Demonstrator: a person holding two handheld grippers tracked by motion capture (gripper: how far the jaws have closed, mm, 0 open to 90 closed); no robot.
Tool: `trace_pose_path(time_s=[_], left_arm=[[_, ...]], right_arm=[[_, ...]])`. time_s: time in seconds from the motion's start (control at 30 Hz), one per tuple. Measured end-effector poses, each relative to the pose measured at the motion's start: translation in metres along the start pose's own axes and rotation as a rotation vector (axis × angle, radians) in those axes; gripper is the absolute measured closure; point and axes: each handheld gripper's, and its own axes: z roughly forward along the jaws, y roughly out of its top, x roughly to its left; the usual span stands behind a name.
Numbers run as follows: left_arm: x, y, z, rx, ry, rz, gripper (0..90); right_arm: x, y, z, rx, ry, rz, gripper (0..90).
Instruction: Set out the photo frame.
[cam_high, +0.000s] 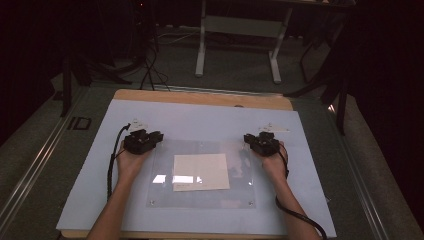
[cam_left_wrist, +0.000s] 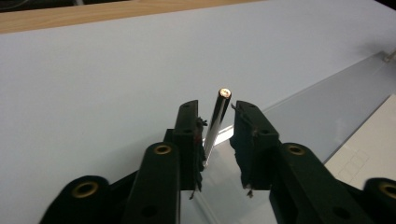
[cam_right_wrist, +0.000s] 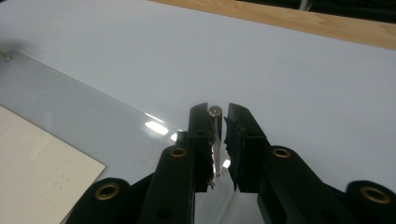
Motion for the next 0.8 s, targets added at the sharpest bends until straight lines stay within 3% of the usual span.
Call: trace_pose_path(time_s=[0.13, 0.3, 0.43, 0.8], left_arm=[[-0.0008, -0.0014, -0.0004, -0.018, 0.004, -0.030, 74.5], [-0.0031, -0.0016, -0.0003, -0.029, 0.021, -0.033, 78.7], [-0.0062, -0.0019, 0.0019, -0.026, 0.047, 0.002, 81.2], [-0.0078, -0.0019, 0.0013, -0.070, 0.059, 0.005, 82.8]], right_arm=[[0.0022, -0.0012, -0.0007, -0.008, -0.010, -0.006, 82.8], [0.0047, -0.0008, -0.0012, -0.007, -0.026, -0.025, 84.0], [0.0059, -0.0012, -0.0015, -0.012, -0.037, -0.036, 84.3], [0.0061, -0.0023, -0.0022, -0.028, -0.037, -0.025, 84.4]])
